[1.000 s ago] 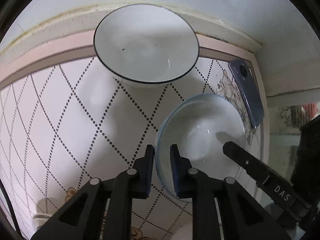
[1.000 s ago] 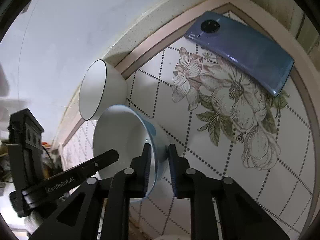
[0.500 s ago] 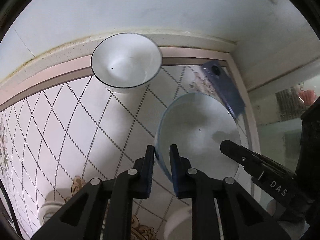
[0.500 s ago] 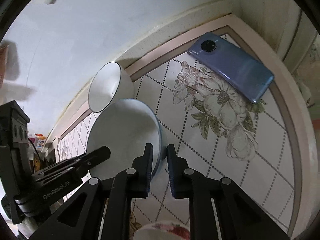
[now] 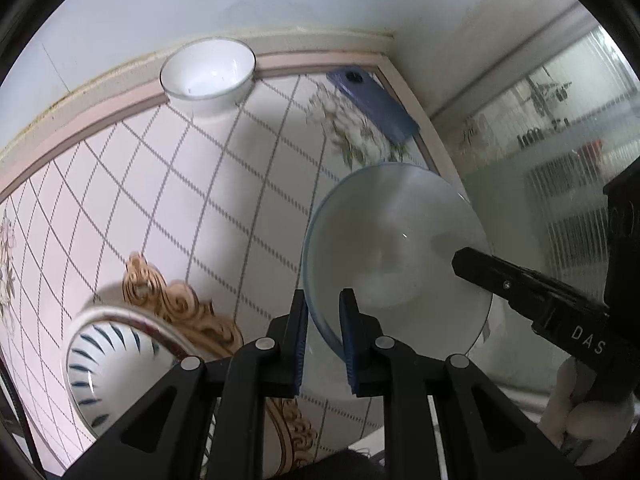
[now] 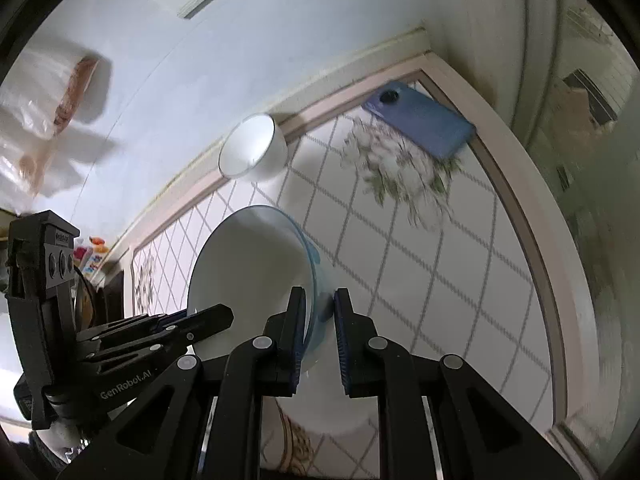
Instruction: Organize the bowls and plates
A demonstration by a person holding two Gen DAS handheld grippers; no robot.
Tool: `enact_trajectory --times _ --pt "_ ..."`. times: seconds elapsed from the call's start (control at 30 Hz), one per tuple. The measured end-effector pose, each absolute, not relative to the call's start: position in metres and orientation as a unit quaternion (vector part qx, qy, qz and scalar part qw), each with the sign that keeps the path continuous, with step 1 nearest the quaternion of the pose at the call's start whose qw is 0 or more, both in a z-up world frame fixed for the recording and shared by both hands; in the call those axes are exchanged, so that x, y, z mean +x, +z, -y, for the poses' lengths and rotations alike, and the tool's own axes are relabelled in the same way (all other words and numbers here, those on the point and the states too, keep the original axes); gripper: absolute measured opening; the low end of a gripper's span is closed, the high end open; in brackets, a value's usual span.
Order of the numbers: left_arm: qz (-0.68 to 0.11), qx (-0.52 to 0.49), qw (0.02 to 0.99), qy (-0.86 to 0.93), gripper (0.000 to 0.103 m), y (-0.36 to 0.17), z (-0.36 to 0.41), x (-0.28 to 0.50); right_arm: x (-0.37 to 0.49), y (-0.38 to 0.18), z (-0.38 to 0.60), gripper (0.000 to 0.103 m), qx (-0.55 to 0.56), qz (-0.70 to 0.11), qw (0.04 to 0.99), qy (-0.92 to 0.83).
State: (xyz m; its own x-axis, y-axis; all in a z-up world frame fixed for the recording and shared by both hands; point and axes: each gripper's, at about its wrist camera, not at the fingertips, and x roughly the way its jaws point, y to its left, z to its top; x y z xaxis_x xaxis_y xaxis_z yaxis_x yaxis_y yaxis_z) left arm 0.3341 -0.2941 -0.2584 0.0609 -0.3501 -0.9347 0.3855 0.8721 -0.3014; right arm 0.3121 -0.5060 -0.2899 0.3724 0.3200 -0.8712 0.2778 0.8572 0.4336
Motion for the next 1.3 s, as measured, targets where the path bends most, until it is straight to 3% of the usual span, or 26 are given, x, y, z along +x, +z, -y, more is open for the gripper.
enact_trajectory --times 0.6,1.3 --pt "-0.66 0.065 0.709 -0.239 0.014 -0.31 0.296 0.293 0.25 -0.35 0.486 0.016 0.278 -0.603 0.748 0.007" --pt "-0.656 0.084 0.713 -0.233 0.014 -0.32 0.298 0.29 0.249 -0.365 0.484 0.016 0.278 -0.619 0.735 -0.003"
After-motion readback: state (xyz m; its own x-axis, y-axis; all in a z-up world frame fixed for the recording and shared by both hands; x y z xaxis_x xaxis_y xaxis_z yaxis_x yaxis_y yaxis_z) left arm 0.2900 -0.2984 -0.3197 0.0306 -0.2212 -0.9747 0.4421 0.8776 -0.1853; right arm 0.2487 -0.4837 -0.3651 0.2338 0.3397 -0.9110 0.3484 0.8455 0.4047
